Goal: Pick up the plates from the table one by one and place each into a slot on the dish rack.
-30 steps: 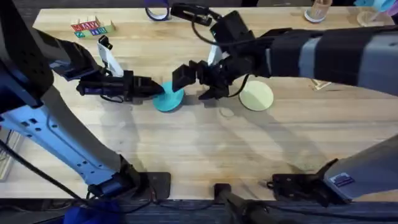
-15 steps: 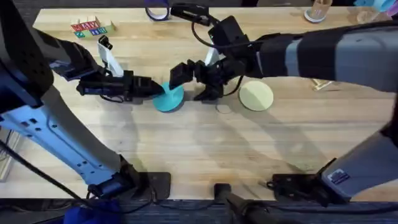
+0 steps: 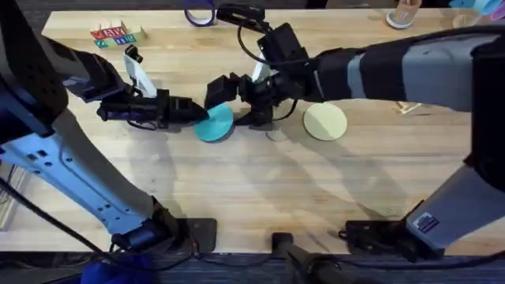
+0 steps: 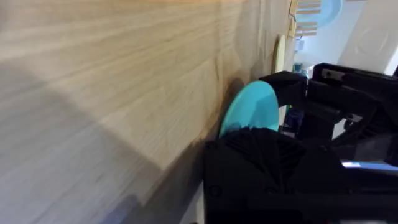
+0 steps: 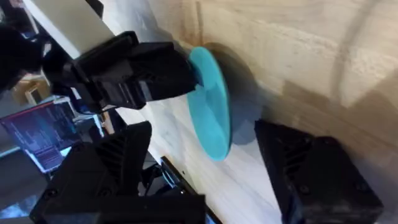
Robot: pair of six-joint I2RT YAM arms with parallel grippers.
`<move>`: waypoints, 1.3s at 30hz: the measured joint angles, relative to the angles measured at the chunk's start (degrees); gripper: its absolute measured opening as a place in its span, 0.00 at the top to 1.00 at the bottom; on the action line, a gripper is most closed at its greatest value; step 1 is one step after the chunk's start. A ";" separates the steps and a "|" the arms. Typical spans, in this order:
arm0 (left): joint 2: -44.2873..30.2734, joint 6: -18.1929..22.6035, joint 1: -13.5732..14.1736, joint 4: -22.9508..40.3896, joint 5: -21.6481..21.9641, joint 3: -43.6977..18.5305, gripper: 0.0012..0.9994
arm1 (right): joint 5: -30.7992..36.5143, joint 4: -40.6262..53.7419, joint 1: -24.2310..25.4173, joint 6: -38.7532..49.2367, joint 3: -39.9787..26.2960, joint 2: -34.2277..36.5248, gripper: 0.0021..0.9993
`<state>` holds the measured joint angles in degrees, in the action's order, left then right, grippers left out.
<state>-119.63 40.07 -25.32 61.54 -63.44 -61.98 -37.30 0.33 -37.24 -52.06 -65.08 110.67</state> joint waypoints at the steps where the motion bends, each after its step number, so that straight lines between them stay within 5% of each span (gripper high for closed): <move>1: 0.00 0.00 0.00 0.00 0.00 0.00 0.96 | 0.02 -0.31 -0.15 -0.11 0.00 0.09 0.00; 10: 0.00 -0.01 0.00 0.00 -0.02 0.00 0.96 | 0.35 -3.32 -2.38 -0.27 -0.02 1.45 0.14; 23: 0.00 0.00 0.00 0.00 -0.02 0.00 0.96 | 0.89 -1.70 -3.62 -0.67 0.00 2.87 0.62; 39: 0.00 0.00 -0.08 -0.02 -0.12 0.00 0.96 | 2.93 -2.14 -3.07 -0.69 -0.02 2.83 0.94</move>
<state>-119.63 40.07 -25.40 61.52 -63.56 -61.98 -34.37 -1.81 -40.32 -52.75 -65.10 113.50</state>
